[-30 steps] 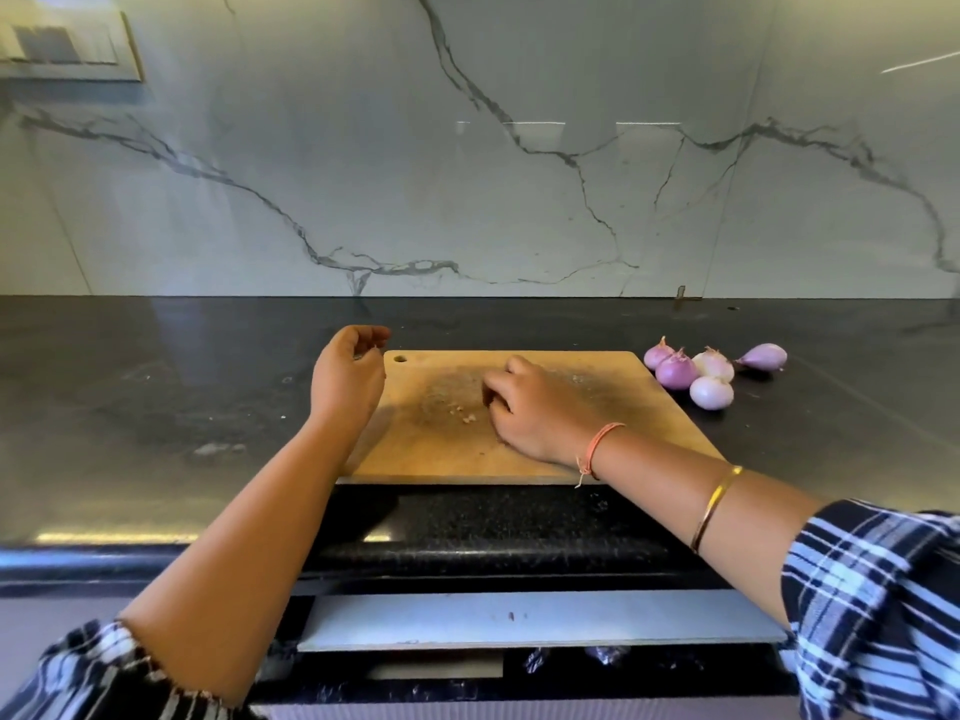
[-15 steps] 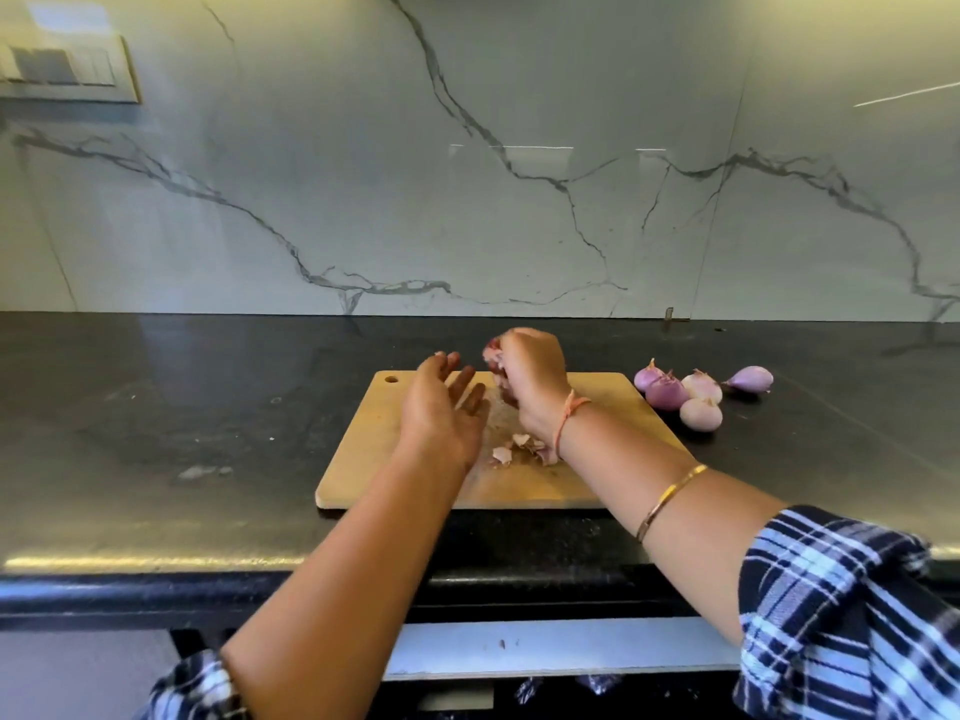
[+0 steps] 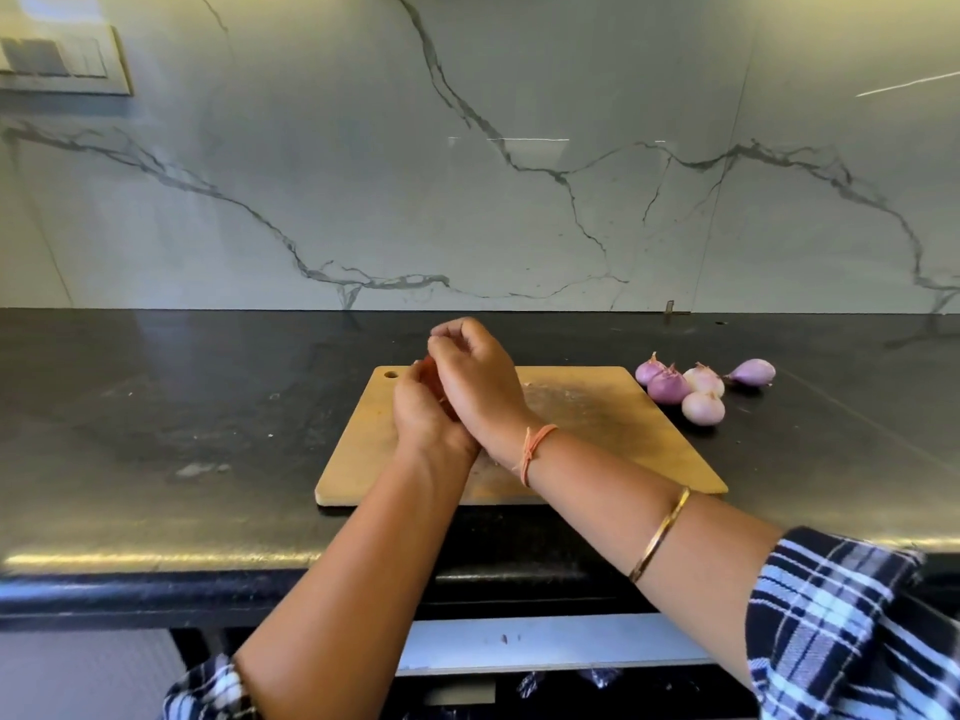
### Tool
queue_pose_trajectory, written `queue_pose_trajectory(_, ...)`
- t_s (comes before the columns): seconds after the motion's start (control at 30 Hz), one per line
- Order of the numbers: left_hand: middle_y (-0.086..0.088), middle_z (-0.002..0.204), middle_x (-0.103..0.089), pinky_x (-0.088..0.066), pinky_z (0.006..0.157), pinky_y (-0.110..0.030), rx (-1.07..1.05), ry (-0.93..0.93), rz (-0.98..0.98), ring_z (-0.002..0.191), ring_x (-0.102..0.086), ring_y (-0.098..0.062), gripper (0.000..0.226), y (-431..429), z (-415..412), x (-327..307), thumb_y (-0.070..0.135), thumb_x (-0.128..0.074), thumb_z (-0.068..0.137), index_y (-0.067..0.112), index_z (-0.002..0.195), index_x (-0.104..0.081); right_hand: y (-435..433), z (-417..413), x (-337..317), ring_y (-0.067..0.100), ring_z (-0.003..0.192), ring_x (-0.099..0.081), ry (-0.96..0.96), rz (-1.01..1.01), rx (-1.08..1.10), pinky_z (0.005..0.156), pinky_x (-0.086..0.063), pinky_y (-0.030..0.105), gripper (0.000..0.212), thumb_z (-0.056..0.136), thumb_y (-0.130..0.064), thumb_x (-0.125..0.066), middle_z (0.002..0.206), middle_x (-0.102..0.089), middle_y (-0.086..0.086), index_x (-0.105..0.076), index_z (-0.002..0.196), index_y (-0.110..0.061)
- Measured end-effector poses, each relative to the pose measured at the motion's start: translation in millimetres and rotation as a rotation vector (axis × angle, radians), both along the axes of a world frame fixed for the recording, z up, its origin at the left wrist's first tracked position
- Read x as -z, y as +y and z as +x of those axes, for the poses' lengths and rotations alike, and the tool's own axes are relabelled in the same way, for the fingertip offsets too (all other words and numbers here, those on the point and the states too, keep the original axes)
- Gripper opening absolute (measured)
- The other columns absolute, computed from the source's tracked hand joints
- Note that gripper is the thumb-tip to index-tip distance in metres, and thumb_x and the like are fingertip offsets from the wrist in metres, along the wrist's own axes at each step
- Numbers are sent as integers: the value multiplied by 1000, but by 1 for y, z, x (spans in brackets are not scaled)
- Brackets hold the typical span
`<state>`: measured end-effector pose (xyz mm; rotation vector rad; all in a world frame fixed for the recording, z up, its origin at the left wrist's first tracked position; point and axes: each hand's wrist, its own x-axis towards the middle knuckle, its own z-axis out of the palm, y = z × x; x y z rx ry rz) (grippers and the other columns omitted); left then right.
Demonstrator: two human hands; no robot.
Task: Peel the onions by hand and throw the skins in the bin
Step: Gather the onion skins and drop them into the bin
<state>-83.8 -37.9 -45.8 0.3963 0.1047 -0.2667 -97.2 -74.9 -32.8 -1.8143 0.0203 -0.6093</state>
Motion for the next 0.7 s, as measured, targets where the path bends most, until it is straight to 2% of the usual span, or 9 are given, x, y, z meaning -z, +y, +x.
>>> queue_pose_trajectory(0.1, -10, 72, -69, -52, 66, -32, -11, 53, 16, 72, -65, -23, 38, 8, 3, -3, 23, -35, 100, 6, 82, -64, -9, -3, -1, 6, 82, -57, -81, 28, -63, 72, -44, 17, 18, 96, -19, -50, 96, -62, -4, -55, 112, -14)
queue_pose_trajectory(0.2, -13, 79, -67, -53, 72, -36, -51, 52, 25, 78, -64, -25, 33, 13, 5, -3, 21, -37, 98, 6, 84, -63, -18, -6, -2, 1, 76, -57, -105, 103, -122, 73, -45, 18, 12, 99, -19, -46, 86, -60, -6, -50, 109, -18)
queue_pose_trajectory(0.3, -16, 99, -62, -50, 83, -43, -101, 36, 45, 95, -60, -30, 30, 22, 7, -1, 21, -38, 98, 7, 90, -64, -41, -5, -3, 16, 92, -61, -99, 86, -122, 80, -47, 21, 15, 101, -20, -41, 98, -64, 7, -54, 105, -13)
queue_pose_trajectory(0.37, -17, 103, -61, -49, 90, -45, -127, 43, 47, 100, -59, -32, 30, 31, 7, 0, 22, -39, 98, 7, 90, -64, -63, -3, 1, 20, 87, -62, -2, 23, -165, 74, -50, 19, 24, 103, -23, -36, 94, -65, 12, -56, 103, -9)
queue_pose_trajectory(0.43, -18, 108, -60, -47, 96, -46, -141, 49, 42, 104, -58, -33, 29, 39, 9, 2, 20, -38, 99, 7, 94, -62, -86, -4, 9, 22, 91, -63, 143, -159, -164, 84, -50, 29, 34, 104, -33, -34, 97, -65, 12, -59, 102, -10)
queue_pose_trajectory(0.5, -16, 113, -60, -47, 98, -46, -142, 50, 30, 106, -58, -32, 29, 46, 9, 4, 19, -36, 99, 7, 97, -62, -98, -12, 17, 25, 102, -63, 321, -488, -137, 98, -45, 42, 51, 102, -46, -28, 109, -66, 17, -60, 112, -8)
queue_pose_trajectory(0.6, -15, 112, -61, -46, 99, -45, -144, 60, 3, 105, -59, -30, 29, 51, 8, 6, 19, -34, 99, 7, 96, -61, -94, -29, 24, 22, 132, -44, 430, -849, -264, 107, -31, 32, 56, 103, -46, -20, 143, -48, 11, -51, 134, -10)
queue_pose_trajectory(0.63, -15, 111, -61, -46, 98, -45, -148, 66, -9, 105, -59, -30, 29, 53, 7, 6, 18, -34, 99, 7, 95, -60, -89, -34, 25, 20, 139, -34, 434, -880, -317, 108, -27, 29, 55, 103, -44, -20, 151, -38, 6, -48, 136, -11)
queue_pose_trajectory(0.7, -15, 108, -62, -49, 93, -44, -158, 75, -24, 103, -59, -29, 30, 54, 6, 8, 18, -33, 100, 7, 92, -60, -79, -37, 25, 19, 140, -32, 420, -831, -402, 106, -26, 27, 53, 103, -41, -23, 152, -36, 4, -44, 140, -9)
